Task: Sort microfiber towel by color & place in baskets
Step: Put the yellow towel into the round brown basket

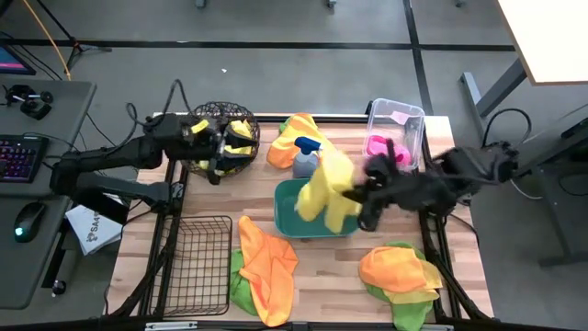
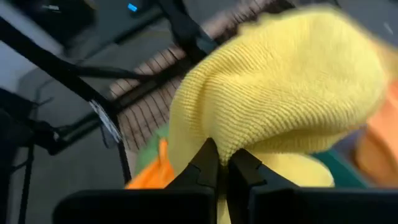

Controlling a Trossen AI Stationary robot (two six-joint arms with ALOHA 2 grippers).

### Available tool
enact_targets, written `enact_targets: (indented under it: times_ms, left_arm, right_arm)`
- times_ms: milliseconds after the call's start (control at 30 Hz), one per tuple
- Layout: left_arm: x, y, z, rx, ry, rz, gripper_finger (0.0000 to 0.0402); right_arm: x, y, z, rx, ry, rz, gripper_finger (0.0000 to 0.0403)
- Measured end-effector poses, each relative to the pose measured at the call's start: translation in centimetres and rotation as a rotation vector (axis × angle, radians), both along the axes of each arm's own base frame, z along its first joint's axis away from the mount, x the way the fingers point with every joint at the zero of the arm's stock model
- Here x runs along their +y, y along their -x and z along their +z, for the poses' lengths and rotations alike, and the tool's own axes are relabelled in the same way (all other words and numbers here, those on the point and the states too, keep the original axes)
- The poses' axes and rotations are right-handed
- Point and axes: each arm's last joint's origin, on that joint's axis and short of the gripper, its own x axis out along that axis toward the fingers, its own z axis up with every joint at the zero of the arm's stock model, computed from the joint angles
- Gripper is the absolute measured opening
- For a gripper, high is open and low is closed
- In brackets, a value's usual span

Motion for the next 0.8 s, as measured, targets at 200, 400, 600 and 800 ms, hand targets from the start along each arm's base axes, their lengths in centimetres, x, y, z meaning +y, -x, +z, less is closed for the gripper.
enact_targets:
  times_ms: [200,400,600,800]
  left_arm:
    - [-1.6,-3.2,1.1,-0.013,-0.111,-0.086,0.0232]
    - [-2.6,-5.9,2.2,-0.022,-0.1,-0.199,0.0254]
    - [-3.1,-8.1,1.9,-0.006,-0.076,-0.26,0.0265]
    - [-3.2,-9.4,1.5,-0.024,-0.025,-0.315,0.0265]
  right_arm:
    - [-1.8,-4.1,0.5,-0.128,0.134,0.12,0.0001]
    - [-2.5,-7.2,0.4,-0.218,0.209,0.229,0.0]
    - [-2.5,-8.6,0.9,-0.33,0.265,0.313,0.0]
    - [-2.7,-8.9,1.3,-0.384,0.301,0.319,0.0]
